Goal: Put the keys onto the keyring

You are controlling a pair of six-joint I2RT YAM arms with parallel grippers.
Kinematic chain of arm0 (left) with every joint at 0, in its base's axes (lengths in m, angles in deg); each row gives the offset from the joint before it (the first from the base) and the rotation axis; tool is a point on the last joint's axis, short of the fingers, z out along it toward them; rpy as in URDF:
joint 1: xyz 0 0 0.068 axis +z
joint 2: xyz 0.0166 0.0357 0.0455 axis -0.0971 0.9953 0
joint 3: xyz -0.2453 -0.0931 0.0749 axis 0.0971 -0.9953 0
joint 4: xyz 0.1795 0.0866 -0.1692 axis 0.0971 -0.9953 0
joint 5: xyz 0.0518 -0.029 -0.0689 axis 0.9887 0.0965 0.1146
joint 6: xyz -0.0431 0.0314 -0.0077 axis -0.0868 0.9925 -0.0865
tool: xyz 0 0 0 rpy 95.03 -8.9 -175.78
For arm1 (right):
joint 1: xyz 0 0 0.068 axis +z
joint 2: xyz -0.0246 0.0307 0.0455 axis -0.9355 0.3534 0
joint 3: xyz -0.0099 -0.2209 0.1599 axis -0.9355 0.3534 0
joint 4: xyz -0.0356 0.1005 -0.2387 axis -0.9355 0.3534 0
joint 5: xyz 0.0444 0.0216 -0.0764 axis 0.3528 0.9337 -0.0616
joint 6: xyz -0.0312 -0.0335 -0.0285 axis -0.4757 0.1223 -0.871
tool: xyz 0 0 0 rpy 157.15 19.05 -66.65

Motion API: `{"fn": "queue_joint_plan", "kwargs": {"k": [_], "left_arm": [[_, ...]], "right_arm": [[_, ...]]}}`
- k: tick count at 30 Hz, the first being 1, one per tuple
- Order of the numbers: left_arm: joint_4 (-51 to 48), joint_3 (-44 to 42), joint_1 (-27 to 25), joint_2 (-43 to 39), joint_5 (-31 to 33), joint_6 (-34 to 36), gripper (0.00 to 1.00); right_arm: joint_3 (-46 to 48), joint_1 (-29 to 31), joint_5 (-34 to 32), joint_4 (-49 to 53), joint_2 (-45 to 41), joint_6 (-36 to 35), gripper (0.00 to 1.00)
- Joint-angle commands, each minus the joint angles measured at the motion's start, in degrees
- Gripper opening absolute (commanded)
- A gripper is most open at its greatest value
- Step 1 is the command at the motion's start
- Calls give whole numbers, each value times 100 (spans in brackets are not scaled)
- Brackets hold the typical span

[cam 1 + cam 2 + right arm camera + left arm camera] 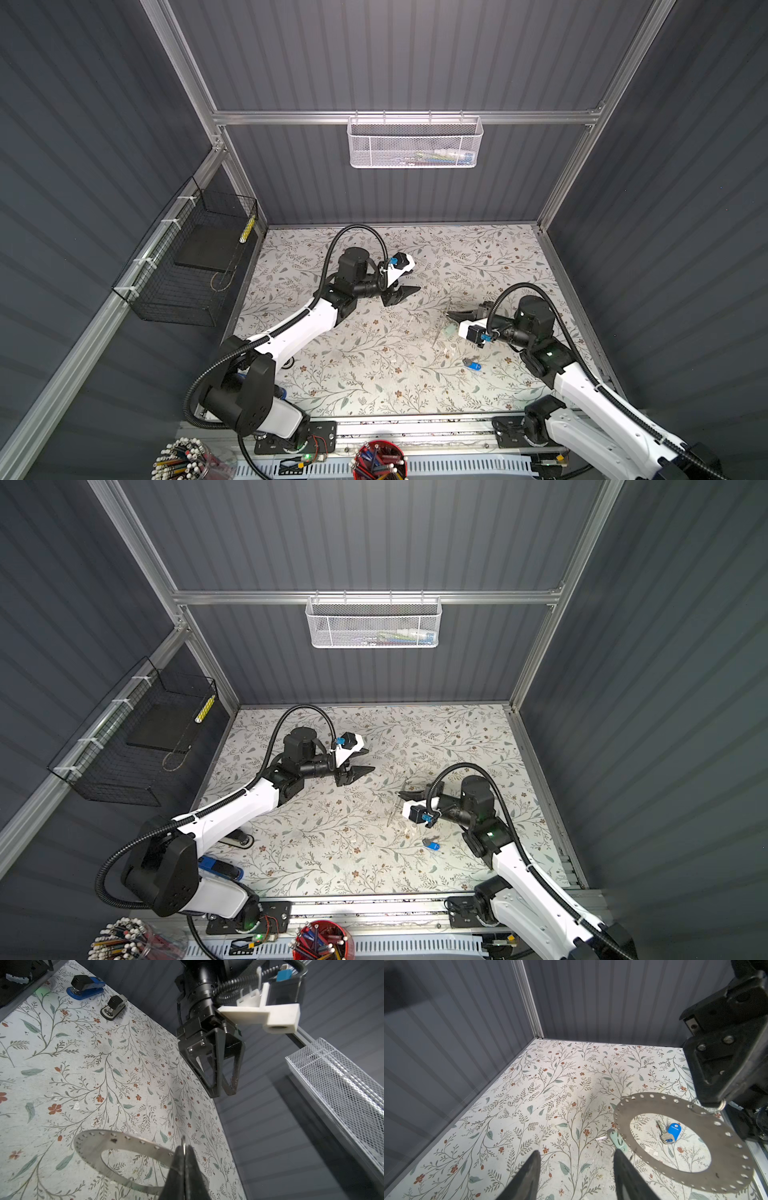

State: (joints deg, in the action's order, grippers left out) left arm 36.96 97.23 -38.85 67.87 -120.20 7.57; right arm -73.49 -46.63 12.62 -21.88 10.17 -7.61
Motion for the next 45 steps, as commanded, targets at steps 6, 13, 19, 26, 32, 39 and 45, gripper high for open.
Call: {"fn": "queue_joint_plan", "kwargs": {"k": [6, 13, 19, 26, 32, 39, 45], "left_arm": [[-973, 375, -802, -164, 620, 1358, 51], [-1212, 406, -1220, -261, 908, 1740, 43], [-1035, 462, -1438, -217, 1087, 1867, 39], [-1013, 519, -1580, -143, 932, 1876, 32], [-1101, 550, -1626, -86, 817, 1960, 29], [-1275, 531, -1661, -107, 870, 2080, 30], [-1217, 539, -1719, -12, 951, 2150, 30]], "right_arm": [[-148, 33, -163, 89, -122, -40, 0], [-159, 34, -229, 229, -235, 110, 0], [-192, 35, -169, 295, -219, 248, 0], [-203, 35, -200, 326, -166, 363, 0], [-207, 34, -252, 248, -121, 477, 0], [-203, 35, -353, 265, -148, 550, 0], [-214, 34, -289, 207, -138, 601, 0]]}}
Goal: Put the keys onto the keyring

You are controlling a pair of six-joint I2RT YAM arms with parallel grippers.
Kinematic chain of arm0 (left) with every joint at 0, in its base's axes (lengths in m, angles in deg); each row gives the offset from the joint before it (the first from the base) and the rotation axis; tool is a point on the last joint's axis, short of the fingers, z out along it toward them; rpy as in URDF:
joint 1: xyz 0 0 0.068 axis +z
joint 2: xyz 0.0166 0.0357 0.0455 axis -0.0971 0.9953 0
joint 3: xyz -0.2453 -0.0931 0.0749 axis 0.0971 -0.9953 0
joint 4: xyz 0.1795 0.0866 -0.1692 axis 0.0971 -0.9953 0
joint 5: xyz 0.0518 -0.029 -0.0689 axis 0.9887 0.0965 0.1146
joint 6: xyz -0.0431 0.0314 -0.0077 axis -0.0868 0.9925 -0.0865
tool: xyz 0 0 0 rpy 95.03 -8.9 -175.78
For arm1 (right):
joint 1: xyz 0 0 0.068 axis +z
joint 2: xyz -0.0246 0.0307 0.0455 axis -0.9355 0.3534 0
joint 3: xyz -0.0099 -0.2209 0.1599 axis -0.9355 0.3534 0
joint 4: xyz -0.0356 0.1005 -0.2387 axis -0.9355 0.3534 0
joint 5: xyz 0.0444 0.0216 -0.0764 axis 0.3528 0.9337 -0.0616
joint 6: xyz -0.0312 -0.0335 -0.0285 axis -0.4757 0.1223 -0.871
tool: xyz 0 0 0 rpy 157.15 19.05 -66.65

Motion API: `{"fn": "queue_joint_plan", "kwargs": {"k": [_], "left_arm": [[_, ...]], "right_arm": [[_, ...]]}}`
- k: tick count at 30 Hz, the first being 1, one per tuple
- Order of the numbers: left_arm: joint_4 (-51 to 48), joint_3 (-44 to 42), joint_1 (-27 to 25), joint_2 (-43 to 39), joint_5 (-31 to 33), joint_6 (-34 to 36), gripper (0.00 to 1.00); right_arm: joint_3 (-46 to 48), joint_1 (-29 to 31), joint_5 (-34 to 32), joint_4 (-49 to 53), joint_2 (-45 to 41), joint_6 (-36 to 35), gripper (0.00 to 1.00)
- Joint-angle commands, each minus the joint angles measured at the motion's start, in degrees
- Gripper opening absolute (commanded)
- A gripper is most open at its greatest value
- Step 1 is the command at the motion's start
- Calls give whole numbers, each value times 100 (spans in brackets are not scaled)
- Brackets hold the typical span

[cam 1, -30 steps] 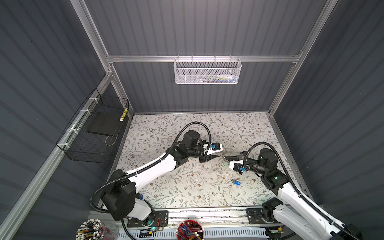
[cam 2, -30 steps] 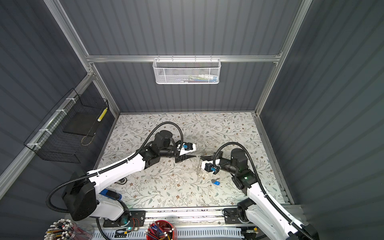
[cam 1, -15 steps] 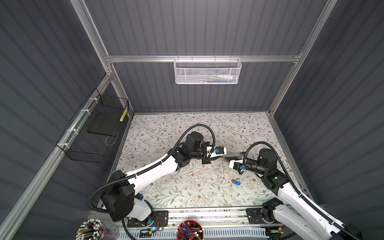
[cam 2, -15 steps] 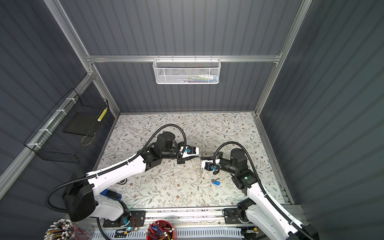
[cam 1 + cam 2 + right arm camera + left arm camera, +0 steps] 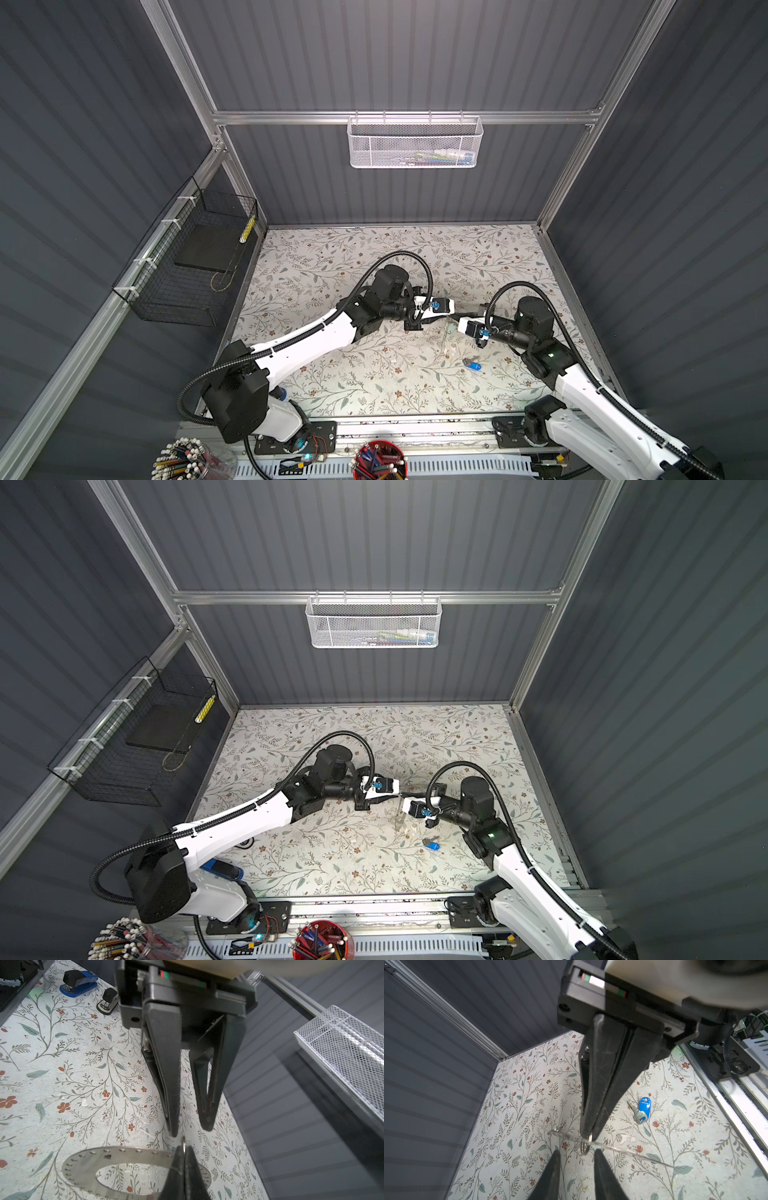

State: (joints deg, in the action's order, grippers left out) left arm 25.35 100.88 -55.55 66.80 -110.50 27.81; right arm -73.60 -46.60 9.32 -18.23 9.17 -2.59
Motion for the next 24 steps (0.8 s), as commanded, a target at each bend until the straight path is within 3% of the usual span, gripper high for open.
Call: {"fn": "queue_joint_plan", "kwargs": {"k": [1, 11, 14, 18, 20, 24], "left_arm": [[-40, 179, -56, 121, -23, 121, 29], [104, 216, -82, 258, -91, 106, 14], [214, 225, -83, 276, -145, 48, 5], [491, 181, -82, 268, -214, -354, 0], [756, 82, -68, 224, -303, -623, 0], [1342, -158, 18, 164, -579, -1269, 0]], "right_arm": [[-203, 28, 53, -162, -35, 107, 0], [-219, 31, 110, -179, -50, 158, 0], [-218, 33, 197, -180, -29, 148, 0], [-204, 24, 132, -116, -71, 206, 0], [-209, 9, 28, -47, -157, 334, 16], [-142, -45, -18, 205, -467, 582, 29]]}}
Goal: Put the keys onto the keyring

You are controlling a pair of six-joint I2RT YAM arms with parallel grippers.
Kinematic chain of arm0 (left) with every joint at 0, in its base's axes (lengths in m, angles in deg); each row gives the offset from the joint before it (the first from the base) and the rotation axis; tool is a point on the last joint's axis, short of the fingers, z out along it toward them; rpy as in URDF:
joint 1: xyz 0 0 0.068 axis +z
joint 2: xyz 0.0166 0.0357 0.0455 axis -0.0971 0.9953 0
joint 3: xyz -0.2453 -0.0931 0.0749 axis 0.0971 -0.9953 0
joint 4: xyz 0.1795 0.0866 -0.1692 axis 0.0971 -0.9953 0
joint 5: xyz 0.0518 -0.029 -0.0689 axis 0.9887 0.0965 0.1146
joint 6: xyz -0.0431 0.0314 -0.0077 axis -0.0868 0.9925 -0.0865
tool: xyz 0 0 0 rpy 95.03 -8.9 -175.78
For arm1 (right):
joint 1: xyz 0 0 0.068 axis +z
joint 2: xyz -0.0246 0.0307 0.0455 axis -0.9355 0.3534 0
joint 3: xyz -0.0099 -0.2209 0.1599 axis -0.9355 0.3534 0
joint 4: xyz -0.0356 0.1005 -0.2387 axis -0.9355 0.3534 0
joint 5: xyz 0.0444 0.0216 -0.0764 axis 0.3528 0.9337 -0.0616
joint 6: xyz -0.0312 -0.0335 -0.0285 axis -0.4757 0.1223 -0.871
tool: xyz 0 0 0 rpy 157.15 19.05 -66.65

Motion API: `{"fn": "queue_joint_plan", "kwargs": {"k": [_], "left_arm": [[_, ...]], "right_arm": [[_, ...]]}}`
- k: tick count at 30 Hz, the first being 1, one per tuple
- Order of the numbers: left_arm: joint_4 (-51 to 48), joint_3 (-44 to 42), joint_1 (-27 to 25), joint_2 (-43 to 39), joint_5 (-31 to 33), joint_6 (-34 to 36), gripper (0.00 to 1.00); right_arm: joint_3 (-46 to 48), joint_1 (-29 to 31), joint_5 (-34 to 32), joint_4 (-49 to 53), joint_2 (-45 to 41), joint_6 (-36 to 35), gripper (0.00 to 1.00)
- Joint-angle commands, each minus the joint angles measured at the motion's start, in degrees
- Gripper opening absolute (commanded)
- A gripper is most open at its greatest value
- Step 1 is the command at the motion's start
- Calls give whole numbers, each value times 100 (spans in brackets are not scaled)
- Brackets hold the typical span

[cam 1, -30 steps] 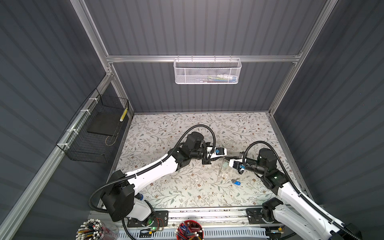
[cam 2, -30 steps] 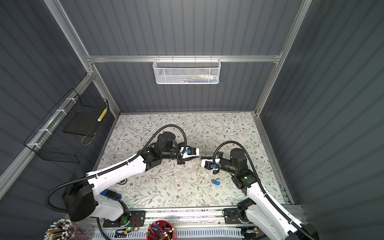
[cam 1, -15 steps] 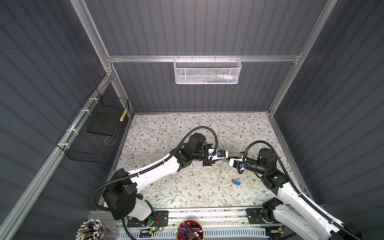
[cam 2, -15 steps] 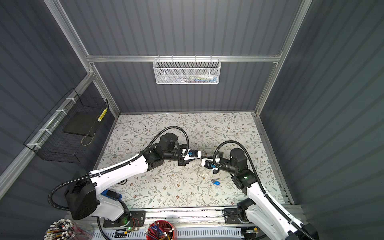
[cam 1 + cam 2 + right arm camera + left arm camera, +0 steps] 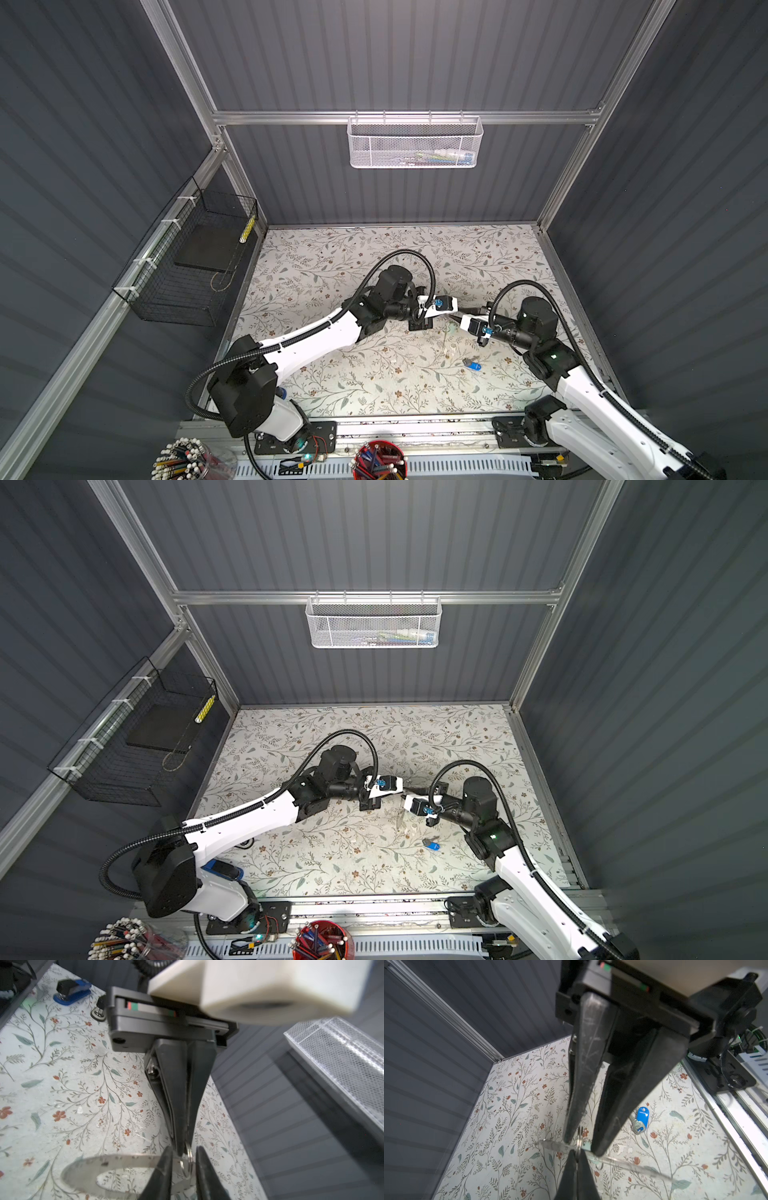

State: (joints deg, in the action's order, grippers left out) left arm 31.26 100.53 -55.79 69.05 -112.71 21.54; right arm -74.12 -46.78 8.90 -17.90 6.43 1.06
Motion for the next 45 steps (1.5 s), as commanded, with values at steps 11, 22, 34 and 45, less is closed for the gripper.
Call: {"fn": "queue_joint_plan", "kwargs": {"k": [11, 22, 34, 45], "left_arm": [[1826, -460, 223, -204, -943, -1536, 0], [2000, -565, 229, -405, -1267, -1662, 0], [2101, -558, 224, -399, -1582, -1774, 0], [2106, -531, 227, -389, -1660, -1820, 0]], "right_arm": [[40, -117, -77, 478, -1077, 1356, 27], [38, -195, 312, 211, -995, 2216, 15], [88, -307, 543, -401, -846, 2836, 18], [126, -379, 578, -591, -727, 3107, 20]]}}
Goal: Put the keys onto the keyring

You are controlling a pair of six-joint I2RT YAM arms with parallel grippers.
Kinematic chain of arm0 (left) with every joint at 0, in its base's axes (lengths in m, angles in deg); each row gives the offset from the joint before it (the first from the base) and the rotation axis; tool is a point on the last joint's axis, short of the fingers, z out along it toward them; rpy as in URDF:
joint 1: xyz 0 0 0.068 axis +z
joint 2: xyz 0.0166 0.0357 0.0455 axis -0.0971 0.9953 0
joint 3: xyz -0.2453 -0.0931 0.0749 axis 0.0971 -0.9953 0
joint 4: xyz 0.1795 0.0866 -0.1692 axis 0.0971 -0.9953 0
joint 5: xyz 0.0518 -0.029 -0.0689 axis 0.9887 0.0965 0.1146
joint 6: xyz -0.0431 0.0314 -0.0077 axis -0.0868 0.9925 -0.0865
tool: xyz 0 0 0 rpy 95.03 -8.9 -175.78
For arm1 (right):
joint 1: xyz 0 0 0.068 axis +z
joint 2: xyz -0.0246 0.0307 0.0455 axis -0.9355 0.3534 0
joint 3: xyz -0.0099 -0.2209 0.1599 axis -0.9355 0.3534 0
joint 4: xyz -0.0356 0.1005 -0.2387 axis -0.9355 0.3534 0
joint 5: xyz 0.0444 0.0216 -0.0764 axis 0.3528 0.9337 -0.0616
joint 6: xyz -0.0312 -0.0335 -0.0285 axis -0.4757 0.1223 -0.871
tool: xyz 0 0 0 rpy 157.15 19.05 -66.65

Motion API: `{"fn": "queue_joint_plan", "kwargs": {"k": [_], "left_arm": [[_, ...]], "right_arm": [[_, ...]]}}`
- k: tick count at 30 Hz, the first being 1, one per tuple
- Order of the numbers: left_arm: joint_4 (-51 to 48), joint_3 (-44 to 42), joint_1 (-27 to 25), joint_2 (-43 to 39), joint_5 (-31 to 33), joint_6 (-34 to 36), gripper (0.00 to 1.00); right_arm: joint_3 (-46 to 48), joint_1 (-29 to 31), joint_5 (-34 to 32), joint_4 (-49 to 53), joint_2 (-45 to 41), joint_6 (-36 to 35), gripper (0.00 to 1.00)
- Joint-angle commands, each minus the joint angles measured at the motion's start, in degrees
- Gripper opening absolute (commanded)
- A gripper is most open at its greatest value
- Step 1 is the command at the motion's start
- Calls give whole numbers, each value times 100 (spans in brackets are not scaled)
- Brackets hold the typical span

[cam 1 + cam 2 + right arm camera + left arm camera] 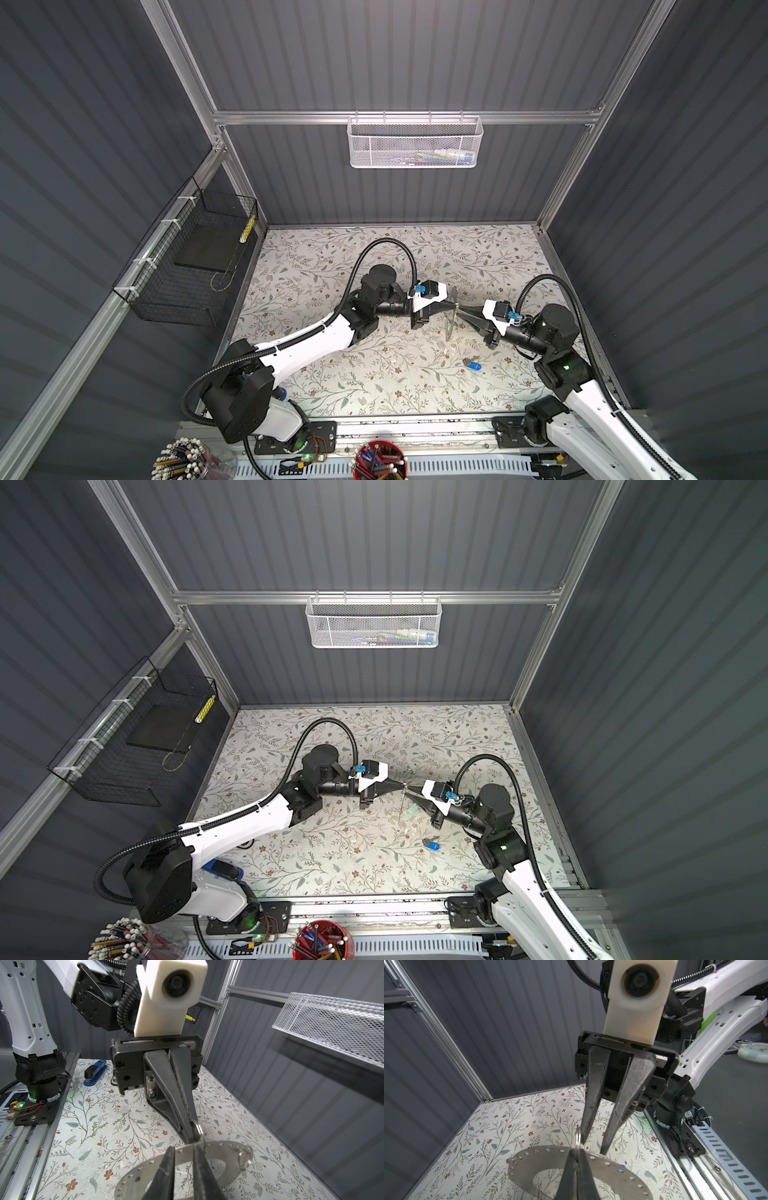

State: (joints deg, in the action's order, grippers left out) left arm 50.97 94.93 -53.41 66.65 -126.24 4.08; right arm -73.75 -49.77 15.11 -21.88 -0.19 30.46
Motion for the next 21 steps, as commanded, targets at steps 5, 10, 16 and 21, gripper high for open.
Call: {"fn": "queue_joint_plan", "kwargs": {"k": [5, 10, 16, 21], "left_arm": [[74, 11, -12, -159, -270, -13, 0], [55, 50, -14, -117, -352, -24, 0], [3, 77, -13, -98, -440, -47, 0], [-12, 98, -9, -60, -448, -39, 0]], "right_arm": [[262, -175, -83, -104, -344, 209, 20], [306, -200, -89, -175, -318, 295, 21], [300, -212, 93, -500, -138, 463, 23], [183, -214, 298, -612, 0, 537, 23]]}}
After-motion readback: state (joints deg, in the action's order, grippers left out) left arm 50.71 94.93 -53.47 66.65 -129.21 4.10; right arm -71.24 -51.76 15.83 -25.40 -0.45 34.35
